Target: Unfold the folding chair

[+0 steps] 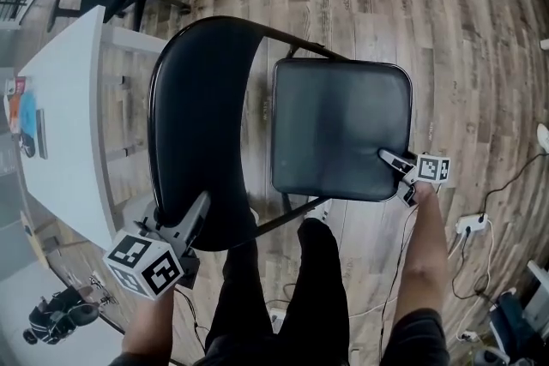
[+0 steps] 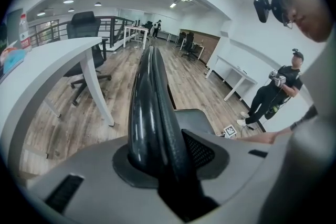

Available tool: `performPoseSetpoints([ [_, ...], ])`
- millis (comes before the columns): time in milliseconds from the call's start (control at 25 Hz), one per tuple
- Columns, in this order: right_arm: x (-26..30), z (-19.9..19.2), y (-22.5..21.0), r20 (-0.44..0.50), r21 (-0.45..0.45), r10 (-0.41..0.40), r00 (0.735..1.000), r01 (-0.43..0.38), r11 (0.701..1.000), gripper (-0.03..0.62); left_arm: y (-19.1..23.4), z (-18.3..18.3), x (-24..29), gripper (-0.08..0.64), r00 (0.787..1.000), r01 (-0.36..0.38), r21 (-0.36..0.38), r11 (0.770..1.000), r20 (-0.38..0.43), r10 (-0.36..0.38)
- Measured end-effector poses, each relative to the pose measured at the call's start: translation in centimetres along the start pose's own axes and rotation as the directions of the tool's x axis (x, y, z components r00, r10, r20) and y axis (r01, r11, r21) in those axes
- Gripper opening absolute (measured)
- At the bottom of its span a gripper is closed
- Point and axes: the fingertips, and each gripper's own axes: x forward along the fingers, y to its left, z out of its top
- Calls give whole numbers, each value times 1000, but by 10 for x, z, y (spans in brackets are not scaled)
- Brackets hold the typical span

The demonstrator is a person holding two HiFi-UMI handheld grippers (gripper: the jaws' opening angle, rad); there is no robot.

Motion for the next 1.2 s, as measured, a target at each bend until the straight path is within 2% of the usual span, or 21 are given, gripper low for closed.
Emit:
performPoseSetpoints([
  [160,1,0,-4,30,5,91,995,-91,996,376,-5,3,4,138,1000,-20,1,1000,-5,20],
  [240,2,2,-3,22,-12,95,995,-95,995,377,-3,2,5,140,1000,-27,7,1000,-1,27],
  [360,-16,-1,-14,7,-54,-14,1000,15,998,377,0,-4,1,153,999,-46,-12,999,16,46],
  [480,-52,4,-21,103,-67,-91,991,98,993,376,1,-5,-18,173,997,-69,-32,997,24,70],
  [560,-84,11,-18,227,-89,-148,963,172,981,376,4,-8,-32,188,996,-73,-30,997,51,74],
  [640,-113,10,11,353,-114,-179,918,232,966,376,9,-13,-47,192,991,-80,-24,997,104,82],
  [760,-142,-11,91,470,-194,-146,871,264,945,374,10,-13,-78,190,975,-132,3,991,182,129],
  [800,-148,-22,122,502,-226,-130,855,275,935,373,7,-10,-92,166,967,-138,1,990,219,134],
  [840,-154,-32,154,532,-255,-118,839,292,922,356,2,-7,-107,134,956,-138,-4,990,261,134],
  [1000,-177,-73,291,614,-373,-85,784,383,845,57,-30,-4,-169,6,904,-100,4,995,417,89],
  [1080,-188,-94,356,642,-439,-78,763,450,778,18,-54,-14,-197,5,885,-56,37,998,465,33],
  [1200,-214,-124,443,701,-503,-97,707,586,635,15,-89,-34,-237,5,854,-15,103,995,519,-41],
])
